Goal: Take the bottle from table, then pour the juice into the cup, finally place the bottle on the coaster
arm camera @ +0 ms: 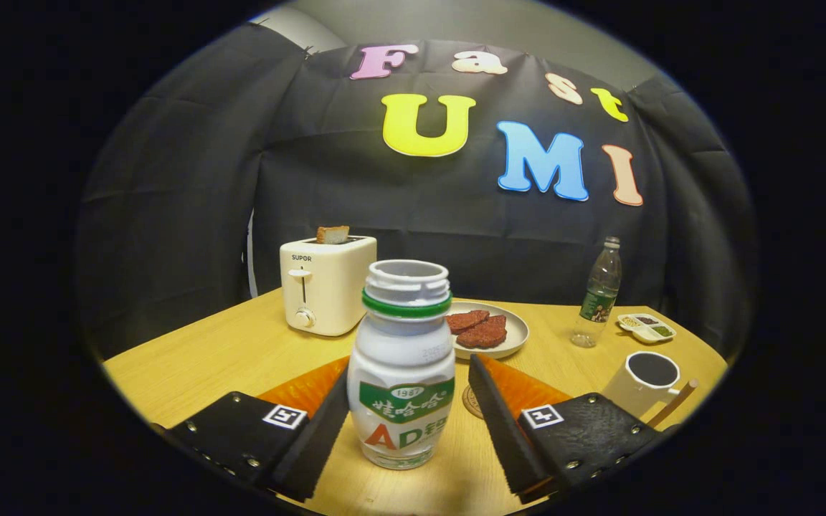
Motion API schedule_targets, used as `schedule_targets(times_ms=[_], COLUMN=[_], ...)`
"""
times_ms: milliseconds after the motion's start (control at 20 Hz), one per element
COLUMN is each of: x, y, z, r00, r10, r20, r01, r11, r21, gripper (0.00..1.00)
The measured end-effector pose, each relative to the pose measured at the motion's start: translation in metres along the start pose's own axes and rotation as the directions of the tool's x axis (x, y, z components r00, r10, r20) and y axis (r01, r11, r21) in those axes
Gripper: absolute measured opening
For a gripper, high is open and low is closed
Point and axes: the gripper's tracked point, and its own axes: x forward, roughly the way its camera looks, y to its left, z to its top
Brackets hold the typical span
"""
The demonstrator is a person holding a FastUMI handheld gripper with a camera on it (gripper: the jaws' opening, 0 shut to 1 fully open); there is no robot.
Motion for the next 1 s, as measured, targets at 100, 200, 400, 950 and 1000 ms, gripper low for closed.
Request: schedule_targets(times_ms=[100,200,400,950,1000], x=[0.002,0.003,-0.005,-0.007,-0.008], y=[0.002,0.001,-0.015,-0.064,-0.070], z=[0.000,-0.002,0.013,0.051,0.051], r00=[1.000,1.000,0.999,0.996,0.994], r10=[-0.007,0.004,0.027,-0.043,-0.049], r20=[-0.013,-0.022,-0.024,-0.082,-0.093], r01=[0.007,-0.004,-0.022,0.080,0.092], r11=[1.000,1.000,0.984,0.849,0.833], r21=[0.000,0.022,0.179,0.523,0.546], gripper=[0.74,0.73,0.67,0.66,0.66])
